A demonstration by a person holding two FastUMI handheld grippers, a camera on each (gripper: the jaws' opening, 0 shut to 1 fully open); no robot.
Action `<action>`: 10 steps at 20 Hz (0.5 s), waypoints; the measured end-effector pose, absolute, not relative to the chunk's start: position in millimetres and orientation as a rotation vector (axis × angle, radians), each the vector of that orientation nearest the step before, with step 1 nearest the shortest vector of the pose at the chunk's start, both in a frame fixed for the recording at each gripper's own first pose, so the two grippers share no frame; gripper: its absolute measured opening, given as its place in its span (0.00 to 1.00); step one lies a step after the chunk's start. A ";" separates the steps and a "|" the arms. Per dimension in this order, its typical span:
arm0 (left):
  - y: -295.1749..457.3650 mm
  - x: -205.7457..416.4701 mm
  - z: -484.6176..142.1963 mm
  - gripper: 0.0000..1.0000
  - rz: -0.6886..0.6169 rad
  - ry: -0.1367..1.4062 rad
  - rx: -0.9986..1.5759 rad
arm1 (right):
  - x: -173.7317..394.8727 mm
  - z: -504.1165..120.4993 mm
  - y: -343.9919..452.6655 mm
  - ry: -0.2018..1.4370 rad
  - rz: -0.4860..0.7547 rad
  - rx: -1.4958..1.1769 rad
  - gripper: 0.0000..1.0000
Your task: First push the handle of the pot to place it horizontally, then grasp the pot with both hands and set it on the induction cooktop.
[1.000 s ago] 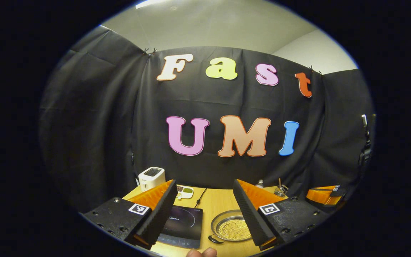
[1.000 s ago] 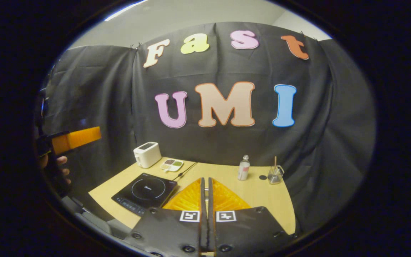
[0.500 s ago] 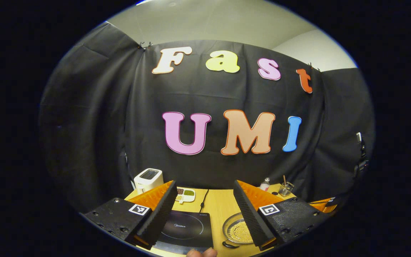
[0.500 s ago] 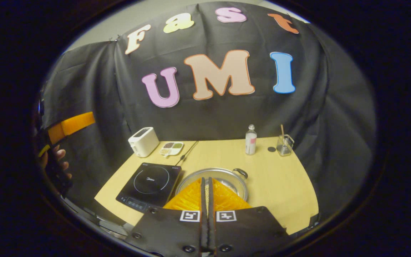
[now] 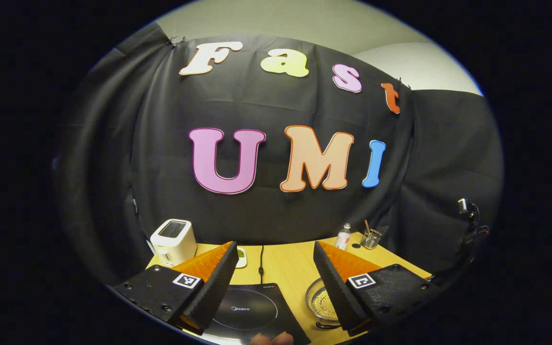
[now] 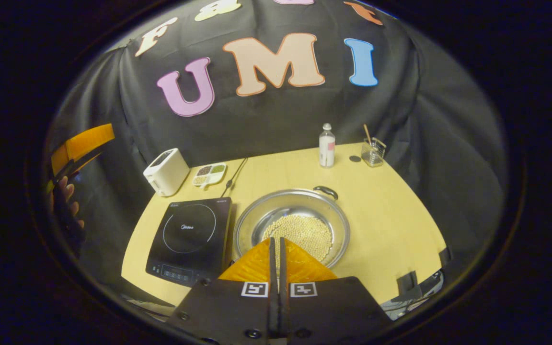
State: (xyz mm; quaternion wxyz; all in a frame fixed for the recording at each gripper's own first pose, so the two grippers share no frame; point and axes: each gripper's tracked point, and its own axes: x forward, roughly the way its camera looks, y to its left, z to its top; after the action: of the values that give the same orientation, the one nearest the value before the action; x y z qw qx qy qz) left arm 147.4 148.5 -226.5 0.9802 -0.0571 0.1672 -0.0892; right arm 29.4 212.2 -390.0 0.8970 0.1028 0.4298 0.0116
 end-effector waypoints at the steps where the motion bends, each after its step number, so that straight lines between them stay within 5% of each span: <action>1: 150.1 149.2 -230.8 0.96 -0.190 0.337 -0.117 | 27.1 -398.3 216.4 0.910 0.015 0.218 0.07; 3: 155.8 150.7 -238.1 0.96 -0.197 0.342 -0.122 | 20.1 -414.5 221.9 0.950 0.005 0.204 0.00; 10: 185.0 142.6 -263.1 0.96 -0.164 0.375 -0.146 | -7.4 -471.7 241.4 1.117 0.000 0.180 0.03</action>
State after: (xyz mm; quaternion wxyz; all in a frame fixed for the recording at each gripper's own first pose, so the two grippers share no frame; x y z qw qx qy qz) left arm 142.6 185.0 -263.1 0.9764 -0.0725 0.1862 -0.0815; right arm -7.4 241.4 -471.7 0.8442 0.0851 0.5292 0.0000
